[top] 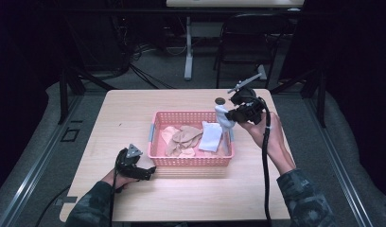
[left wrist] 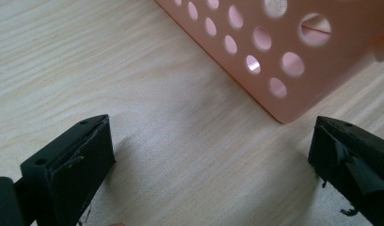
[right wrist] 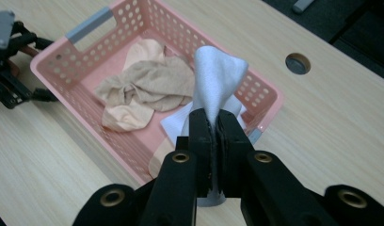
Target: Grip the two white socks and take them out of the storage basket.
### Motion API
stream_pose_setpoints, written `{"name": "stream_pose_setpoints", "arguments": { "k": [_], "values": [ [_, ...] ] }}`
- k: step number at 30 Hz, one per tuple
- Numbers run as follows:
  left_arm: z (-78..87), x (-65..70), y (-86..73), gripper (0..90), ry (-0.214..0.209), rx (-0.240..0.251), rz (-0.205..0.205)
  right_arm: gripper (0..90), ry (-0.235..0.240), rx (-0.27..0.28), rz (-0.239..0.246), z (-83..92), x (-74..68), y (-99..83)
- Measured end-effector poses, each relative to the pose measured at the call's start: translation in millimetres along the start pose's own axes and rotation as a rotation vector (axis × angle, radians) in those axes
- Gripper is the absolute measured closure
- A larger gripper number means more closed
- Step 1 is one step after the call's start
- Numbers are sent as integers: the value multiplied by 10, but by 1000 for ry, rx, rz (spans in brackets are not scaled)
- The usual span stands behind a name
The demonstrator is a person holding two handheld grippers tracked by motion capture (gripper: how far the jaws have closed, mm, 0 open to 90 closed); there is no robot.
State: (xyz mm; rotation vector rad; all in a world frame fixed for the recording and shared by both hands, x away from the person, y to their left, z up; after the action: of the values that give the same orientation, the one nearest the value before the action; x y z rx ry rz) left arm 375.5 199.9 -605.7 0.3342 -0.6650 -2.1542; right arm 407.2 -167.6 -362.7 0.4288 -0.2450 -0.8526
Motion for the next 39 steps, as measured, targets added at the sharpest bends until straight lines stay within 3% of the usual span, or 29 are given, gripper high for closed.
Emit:
{"name": "stream_pose_setpoints", "arguments": {
  "k": [6, 20, 39],
  "values": [
    [-1, 2, 0, 5, -1, 0, 3, 861, 18, 43, -7, 152, 39, 23],
    [0, 2, -1, 5, -1, 1, 4, 860, 72, 63, 14, 297, 38, 164],
    [0, 1, -1, 5, 0, 0, 1, 860, 64, 100, 24, 618, 79, 279]
  ]
}}
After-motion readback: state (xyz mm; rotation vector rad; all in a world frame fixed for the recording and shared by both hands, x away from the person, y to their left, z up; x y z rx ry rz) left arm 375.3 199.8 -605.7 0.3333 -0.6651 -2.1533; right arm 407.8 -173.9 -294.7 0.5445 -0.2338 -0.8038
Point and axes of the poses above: each handheld gripper's, and its own axes: z roughly backward along the jaws, y roughly out of its top, x roughly to its right, the point moved 2 cm from there along -z, roughly forward along the jaws, and after that the axes turned 11 degrees about -x, right-handed, at the moved point
